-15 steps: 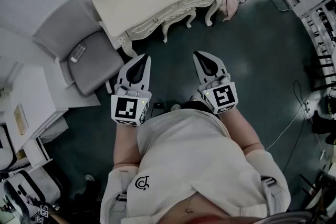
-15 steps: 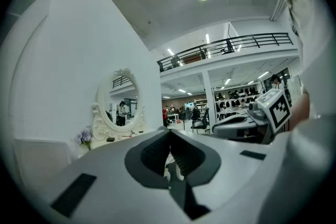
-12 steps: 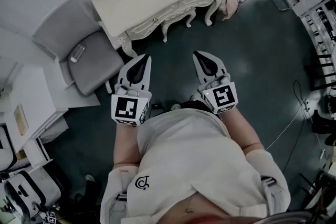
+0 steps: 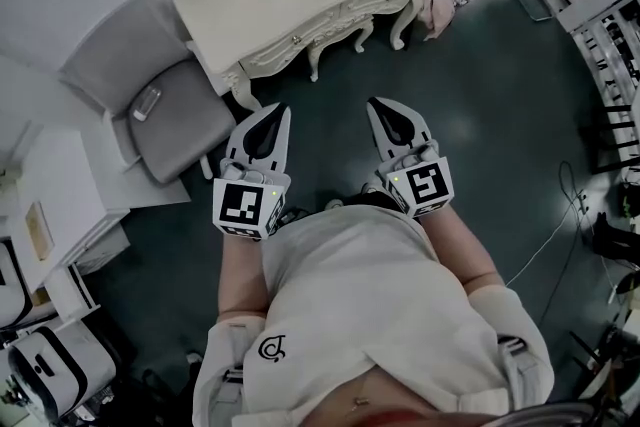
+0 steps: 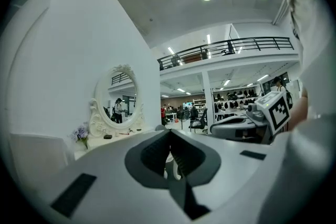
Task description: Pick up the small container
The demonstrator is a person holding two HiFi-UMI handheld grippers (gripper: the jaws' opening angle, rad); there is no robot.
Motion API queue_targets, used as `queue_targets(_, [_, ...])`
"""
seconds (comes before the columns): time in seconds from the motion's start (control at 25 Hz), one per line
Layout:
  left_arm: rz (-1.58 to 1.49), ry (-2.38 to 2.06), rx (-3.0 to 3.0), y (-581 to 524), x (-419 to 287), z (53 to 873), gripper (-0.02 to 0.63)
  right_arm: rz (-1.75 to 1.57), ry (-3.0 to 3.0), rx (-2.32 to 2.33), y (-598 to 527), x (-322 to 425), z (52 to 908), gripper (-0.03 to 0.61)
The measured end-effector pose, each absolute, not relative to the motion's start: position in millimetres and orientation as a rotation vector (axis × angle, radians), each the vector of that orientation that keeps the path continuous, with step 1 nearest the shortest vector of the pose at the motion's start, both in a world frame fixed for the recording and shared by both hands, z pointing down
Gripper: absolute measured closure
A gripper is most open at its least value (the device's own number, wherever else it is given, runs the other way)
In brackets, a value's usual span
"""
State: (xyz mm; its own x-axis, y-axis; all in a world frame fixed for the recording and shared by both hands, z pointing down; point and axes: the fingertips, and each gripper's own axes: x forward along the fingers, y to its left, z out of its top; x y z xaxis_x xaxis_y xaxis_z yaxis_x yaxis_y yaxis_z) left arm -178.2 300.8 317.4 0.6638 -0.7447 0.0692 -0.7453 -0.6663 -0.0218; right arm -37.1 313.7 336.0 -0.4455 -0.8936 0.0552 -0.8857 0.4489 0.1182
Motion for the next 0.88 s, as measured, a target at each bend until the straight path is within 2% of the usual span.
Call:
queue_targets(0.4, [0.139,-1.358,2.781,267.4,-170.7,332.2,0.601,-0.070,-2.610,1.557,278.0,-17.4,347.4,0.572])
queue_targets(0.68, [0.194,-1.508,2.689,204.1,-145.5,346.4,0.601,-0.107,-2.686,1.430,197.0,13.5,355.3,0.572])
queue_targets(0.88, [0.183,-1.594,2.606,129.8,-102.4,348.5,0.601,-0.108,-2.744,1.322,119.9,51.5,355.0,0.572])
